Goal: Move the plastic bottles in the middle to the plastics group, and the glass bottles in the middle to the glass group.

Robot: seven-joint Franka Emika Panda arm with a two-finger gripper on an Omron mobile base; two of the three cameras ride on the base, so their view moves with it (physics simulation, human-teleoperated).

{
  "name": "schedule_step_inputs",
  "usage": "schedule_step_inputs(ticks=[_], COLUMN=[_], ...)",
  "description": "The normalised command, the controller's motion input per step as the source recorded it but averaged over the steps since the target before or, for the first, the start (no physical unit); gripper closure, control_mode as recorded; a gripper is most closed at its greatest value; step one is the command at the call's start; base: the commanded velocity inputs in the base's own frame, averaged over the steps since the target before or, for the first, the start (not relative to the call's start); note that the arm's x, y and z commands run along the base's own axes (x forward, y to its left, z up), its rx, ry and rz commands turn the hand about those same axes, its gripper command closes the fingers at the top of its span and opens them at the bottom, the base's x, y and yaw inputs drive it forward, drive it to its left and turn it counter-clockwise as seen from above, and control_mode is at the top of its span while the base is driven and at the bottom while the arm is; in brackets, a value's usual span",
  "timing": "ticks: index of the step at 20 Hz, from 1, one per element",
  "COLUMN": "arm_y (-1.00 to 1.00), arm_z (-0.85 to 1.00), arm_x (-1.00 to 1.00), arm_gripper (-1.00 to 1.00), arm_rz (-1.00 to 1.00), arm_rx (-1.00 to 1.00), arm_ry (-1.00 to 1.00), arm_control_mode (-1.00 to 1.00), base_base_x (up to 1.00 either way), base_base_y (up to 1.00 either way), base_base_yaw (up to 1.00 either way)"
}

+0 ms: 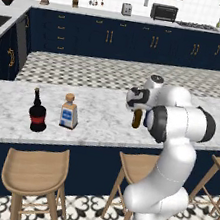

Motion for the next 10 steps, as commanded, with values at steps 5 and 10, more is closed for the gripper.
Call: schedule_step_inputs(ticks=[5, 10], arm_y=[-0.01, 0.0], arm_z=[-0.02, -0.16], arm_x=[0.02, 0.11], arm_gripper=[-1.0, -1.0], arm_rz=[0.0, 0.0], arm_rx=[0.0, 0.0], arm_ry=[0.12, 0.01], arm_control_mode=[-1.0, -1.0], base_base_x=[0.0, 0.0], base_base_y=[0.0, 0.0], base_base_yaw=[0.0, 0.0])
